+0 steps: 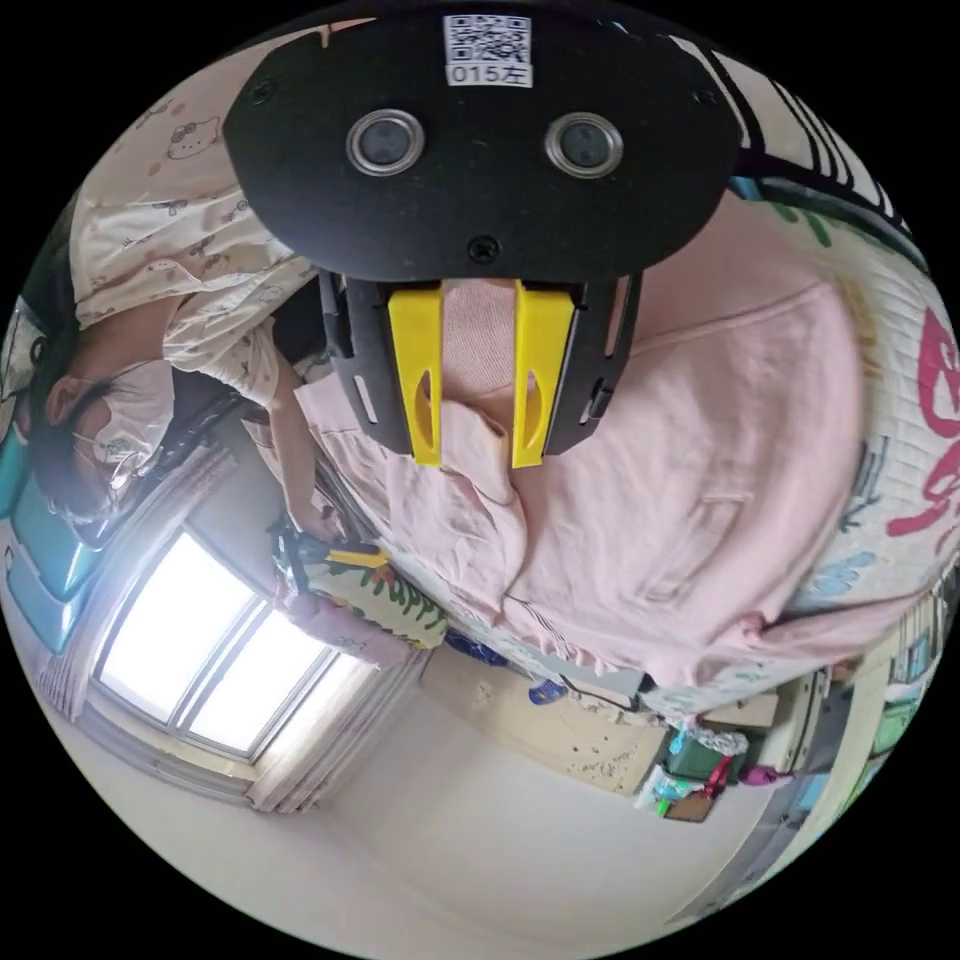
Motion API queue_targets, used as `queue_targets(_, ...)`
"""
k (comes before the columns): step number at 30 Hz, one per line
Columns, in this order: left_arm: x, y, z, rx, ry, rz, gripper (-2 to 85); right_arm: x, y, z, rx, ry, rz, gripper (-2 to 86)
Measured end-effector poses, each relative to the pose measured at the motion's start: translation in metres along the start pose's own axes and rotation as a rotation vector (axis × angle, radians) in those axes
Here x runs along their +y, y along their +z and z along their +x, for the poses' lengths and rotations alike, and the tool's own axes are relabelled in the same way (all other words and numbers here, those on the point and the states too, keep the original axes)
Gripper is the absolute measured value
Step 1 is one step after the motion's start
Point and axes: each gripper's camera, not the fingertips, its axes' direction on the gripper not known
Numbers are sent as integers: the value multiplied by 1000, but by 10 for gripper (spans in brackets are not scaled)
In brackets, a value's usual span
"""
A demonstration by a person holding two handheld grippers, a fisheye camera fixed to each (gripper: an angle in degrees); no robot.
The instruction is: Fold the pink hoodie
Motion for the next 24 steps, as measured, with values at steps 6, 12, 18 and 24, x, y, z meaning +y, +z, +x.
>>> queue_targets(6,-21,-7,13,-104,27,41,112,29,-107,-80,-298,-461,434,91)
queue_targets(12,-26,52,16,3,48,-167,123,26,-127,-154,-635,-836,384,102)
queue_targets(18,-13,57,27,-74,100,-231,83,41,-131,-176,-504,-926,346,54)
queue_targets(24,-4,20,43,36,171,-183,11,40,-164,-127,-594,-926,426,-3)
